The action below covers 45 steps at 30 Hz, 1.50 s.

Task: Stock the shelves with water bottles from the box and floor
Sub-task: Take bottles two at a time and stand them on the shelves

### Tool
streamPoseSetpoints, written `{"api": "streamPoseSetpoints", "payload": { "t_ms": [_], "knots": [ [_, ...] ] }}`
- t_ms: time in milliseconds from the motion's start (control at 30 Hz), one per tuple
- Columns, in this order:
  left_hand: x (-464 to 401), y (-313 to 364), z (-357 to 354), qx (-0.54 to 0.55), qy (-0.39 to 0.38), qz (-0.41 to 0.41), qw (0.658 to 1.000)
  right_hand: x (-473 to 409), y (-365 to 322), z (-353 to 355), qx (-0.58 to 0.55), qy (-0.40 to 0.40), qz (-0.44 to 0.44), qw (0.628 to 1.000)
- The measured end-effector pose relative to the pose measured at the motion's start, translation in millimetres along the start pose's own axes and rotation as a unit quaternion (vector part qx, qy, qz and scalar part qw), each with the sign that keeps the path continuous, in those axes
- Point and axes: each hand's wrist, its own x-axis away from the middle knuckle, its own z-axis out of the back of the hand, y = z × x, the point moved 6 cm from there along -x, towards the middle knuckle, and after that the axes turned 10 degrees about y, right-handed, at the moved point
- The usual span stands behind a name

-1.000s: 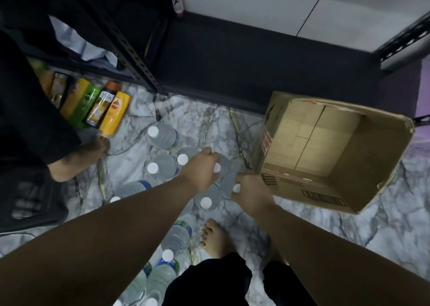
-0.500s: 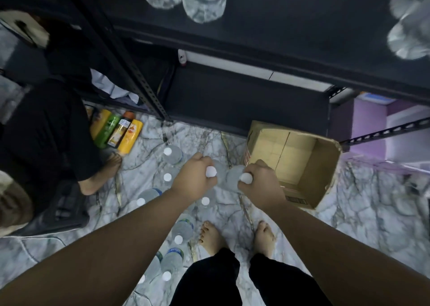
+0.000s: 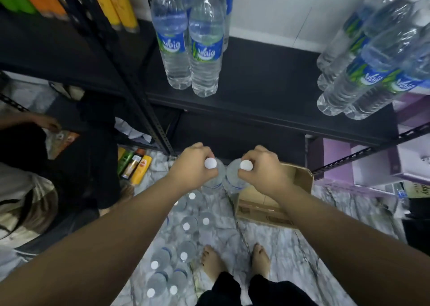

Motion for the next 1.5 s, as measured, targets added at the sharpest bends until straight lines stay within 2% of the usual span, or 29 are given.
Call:
{"api": "streamPoseSetpoints", "payload": {
  "t_ms": [500, 967, 1267, 1500],
  "knots": [
    [-41, 125, 168, -0.051, 0.068, -0.128, 0.988, -38, -130, 163, -0.018, 0.089, 0.107, 0.990],
    [-56, 219, 261, -0.105, 0.122, -0.241, 0.957, -52, -191, 270, -0.015, 0.146, 0.165, 0.975],
    [-54, 304, 370, -0.101, 0.200, -0.293, 0.929, -44, -273, 378, -0.018, 0.224, 0.235, 0.946],
    [-43, 384, 478, -0.099, 0.268, -0.313, 0.906, -37, -353, 475, -0.031, 0.305, 0.288, 0.907]
  ]
}}
